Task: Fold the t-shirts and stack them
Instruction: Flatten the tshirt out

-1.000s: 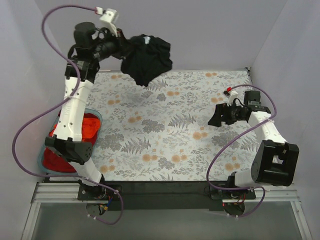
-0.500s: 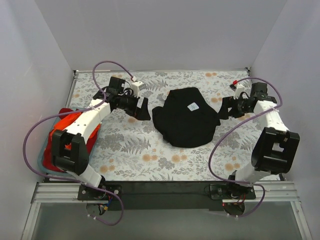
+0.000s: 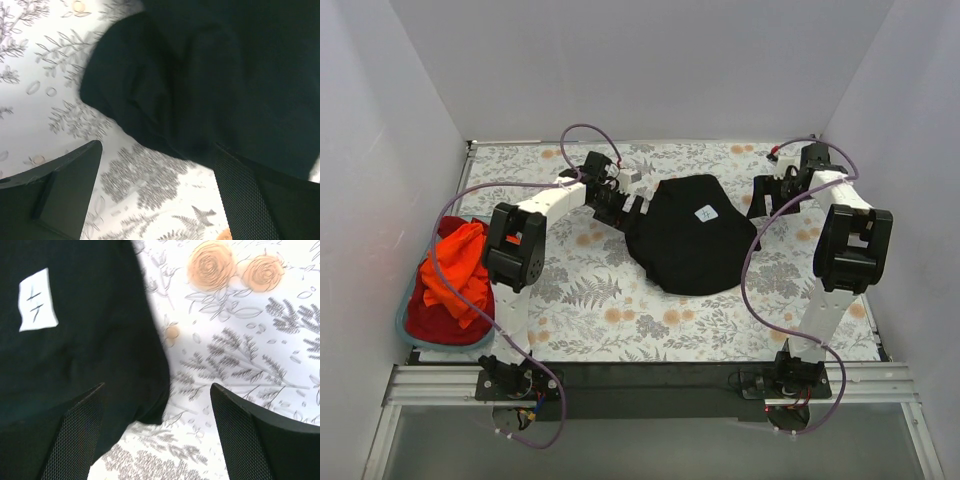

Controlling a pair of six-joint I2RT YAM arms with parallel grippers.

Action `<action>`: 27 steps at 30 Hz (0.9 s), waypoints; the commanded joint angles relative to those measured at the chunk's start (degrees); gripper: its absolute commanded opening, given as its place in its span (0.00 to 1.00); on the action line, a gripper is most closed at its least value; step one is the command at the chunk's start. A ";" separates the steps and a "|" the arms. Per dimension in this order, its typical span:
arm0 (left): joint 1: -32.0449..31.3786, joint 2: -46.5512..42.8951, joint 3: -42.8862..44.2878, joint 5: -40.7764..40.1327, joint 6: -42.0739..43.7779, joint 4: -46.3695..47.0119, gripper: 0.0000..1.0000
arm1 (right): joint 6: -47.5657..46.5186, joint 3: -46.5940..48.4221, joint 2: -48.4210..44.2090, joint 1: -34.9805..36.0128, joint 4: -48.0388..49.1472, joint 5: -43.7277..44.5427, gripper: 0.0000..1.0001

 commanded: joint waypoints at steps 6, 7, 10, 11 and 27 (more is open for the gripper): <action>0.18 5.55 14.17 5.81 -4.44 2.31 0.88 | -0.16 4.35 5.08 0.26 -0.16 -5.22 0.88; 0.26 7.82 15.75 6.43 -6.71 2.84 0.89 | -0.08 4.09 5.34 0.26 -0.24 -5.75 0.88; 0.26 13.18 22.78 8.19 -10.41 3.72 0.90 | -0.25 3.12 6.04 0.26 -0.33 -8.12 0.88; 0.26 14.69 24.36 8.89 -11.47 3.81 0.91 | -0.16 2.85 6.31 0.34 -0.33 -8.82 0.88; -1.32 32.44 41.07 2.48 -19.74 15.24 0.93 | -2.01 -2.33 8.77 1.31 -1.56 -13.39 0.82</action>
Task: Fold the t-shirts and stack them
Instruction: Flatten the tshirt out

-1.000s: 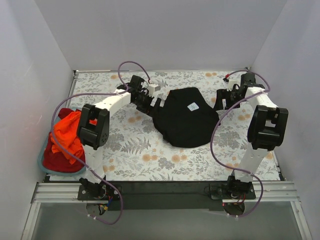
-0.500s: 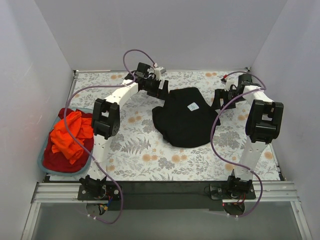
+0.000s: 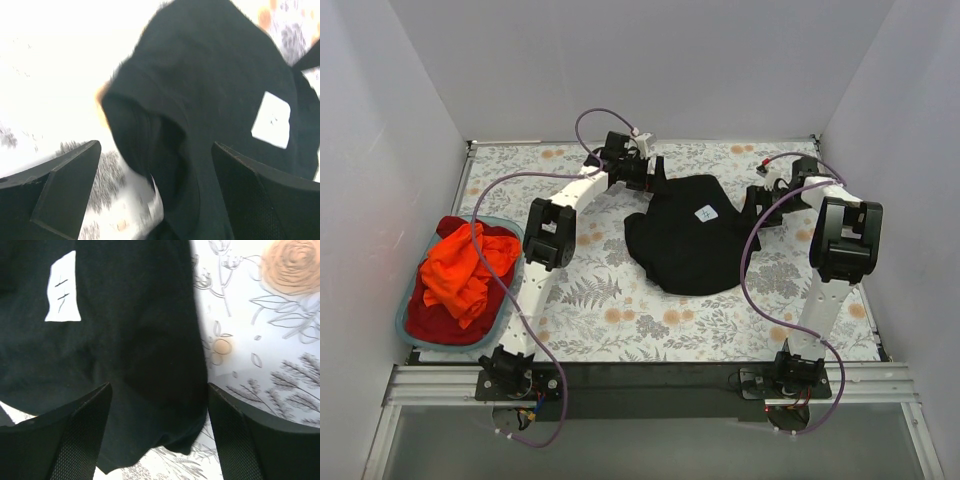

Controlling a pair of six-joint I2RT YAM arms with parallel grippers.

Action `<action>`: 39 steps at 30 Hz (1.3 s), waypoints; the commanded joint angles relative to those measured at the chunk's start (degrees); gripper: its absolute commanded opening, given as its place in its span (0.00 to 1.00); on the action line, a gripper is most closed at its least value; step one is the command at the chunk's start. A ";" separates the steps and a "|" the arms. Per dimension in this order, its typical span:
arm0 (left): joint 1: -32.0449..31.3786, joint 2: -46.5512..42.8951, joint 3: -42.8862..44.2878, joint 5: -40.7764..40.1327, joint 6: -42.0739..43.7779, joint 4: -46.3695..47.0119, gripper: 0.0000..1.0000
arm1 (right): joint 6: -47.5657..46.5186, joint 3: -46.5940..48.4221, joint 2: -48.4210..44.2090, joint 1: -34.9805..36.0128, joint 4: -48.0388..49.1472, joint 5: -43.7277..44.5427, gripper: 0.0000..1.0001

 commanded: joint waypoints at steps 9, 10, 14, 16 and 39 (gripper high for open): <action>-4.68 7.34 7.98 -7.70 2.17 3.57 0.78 | -1.81 -2.91 1.50 2.46 -2.62 -4.52 0.59; -5.12 7.52 8.07 -7.79 2.52 3.66 0.68 | -2.08 -2.64 1.15 2.46 -2.79 -4.52 0.49; -5.38 5.86 8.42 -8.40 1.73 5.77 0.05 | -2.69 -0.01 -0.26 2.11 -3.58 -3.12 0.28; -5.12 4.19 9.12 -10.07 3.31 7.35 0.00 | -3.04 3.75 -1.39 1.58 -4.46 -1.81 0.10; 14.11 -53.15 -39.68 35.94 -13.41 49.38 0.00 | -32.45 -1.46 -49.36 6.12 -13.32 -3.04 0.11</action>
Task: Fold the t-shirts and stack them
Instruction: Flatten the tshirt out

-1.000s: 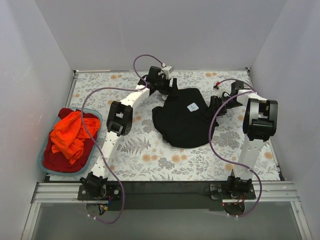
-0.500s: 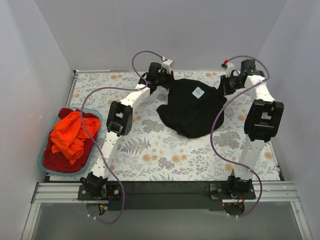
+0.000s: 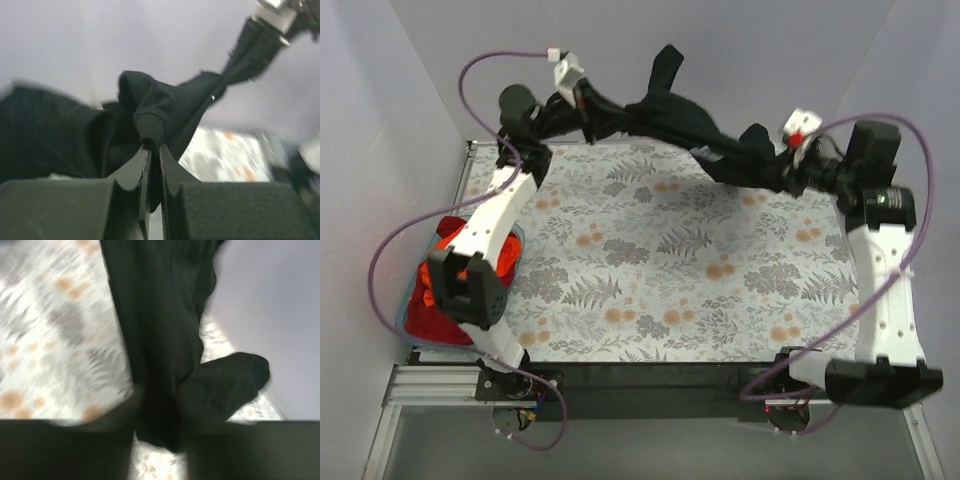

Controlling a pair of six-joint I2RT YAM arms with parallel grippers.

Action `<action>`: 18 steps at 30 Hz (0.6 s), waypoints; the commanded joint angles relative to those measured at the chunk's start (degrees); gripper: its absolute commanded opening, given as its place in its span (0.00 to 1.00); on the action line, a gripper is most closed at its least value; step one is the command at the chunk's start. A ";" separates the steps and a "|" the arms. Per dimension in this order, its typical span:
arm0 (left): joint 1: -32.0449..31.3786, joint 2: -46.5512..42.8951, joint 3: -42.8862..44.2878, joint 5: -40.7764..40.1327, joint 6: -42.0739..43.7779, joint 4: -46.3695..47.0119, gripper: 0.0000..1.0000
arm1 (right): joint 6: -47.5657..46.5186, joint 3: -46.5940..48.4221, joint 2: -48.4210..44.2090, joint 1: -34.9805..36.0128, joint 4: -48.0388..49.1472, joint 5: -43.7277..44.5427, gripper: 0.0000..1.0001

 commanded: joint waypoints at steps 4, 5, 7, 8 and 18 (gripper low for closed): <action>14.37 -22.74 -30.15 16.71 36.31 -37.92 0.49 | -18.55 -24.33 -17.08 16.97 -11.30 10.41 0.95; 16.04 -24.45 -33.90 12.92 40.15 -42.80 0.50 | -17.68 -26.44 -17.80 20.39 -12.52 12.69 0.99; 22.27 -28.05 -37.18 11.66 47.69 -51.35 0.51 | -16.44 -26.81 -18.08 21.47 -13.41 12.89 0.99; 26.30 -28.76 -39.02 10.96 47.66 -52.68 0.52 | -15.39 -26.29 -16.94 21.39 -13.32 12.98 0.98; 19.42 -22.73 -35.45 -5.07 42.83 -51.82 0.64 | -6.52 -13.21 10.97 14.55 -11.39 16.32 0.67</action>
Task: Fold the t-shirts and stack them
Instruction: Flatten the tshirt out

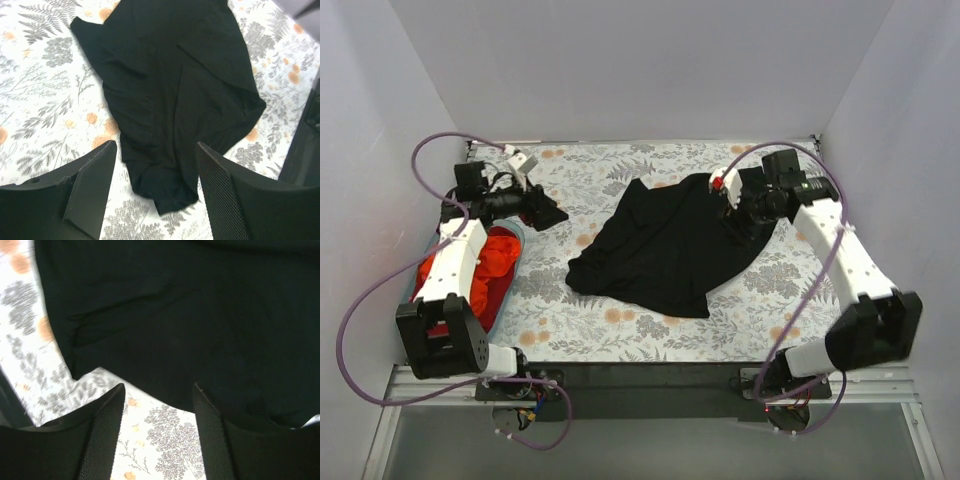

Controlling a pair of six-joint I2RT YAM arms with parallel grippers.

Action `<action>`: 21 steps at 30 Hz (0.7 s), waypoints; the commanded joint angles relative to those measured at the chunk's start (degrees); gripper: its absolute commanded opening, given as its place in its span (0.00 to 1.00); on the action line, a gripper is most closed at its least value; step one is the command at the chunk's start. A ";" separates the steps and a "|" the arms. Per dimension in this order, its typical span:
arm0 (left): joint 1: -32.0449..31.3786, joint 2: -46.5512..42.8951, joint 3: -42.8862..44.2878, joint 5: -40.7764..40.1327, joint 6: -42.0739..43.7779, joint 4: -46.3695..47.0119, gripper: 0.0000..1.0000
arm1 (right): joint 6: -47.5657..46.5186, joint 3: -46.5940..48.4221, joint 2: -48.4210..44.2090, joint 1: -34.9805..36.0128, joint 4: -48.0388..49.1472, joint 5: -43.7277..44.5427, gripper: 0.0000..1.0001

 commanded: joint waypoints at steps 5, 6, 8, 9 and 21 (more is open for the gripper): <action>-20.76 10.92 6.19 -22.81 -2.40 -0.41 0.63 | 8.04 9.72 21.15 -7.10 0.30 2.84 0.51; -22.19 14.41 6.72 -25.60 -3.46 -0.40 0.63 | 8.83 10.24 23.86 -6.84 0.39 3.01 0.51; -25.87 17.33 8.21 -28.86 -4.60 0.55 0.63 | 10.41 10.86 26.16 -6.05 0.56 4.41 0.50; -26.85 19.00 8.74 -30.28 -6.00 2.13 0.63 | 10.68 10.86 27.91 -5.96 0.83 4.59 0.49; -35.73 40.81 30.87 -45.05 -1.10 5.49 0.54 | 13.23 4.28 37.51 -4.90 3.03 11.89 0.42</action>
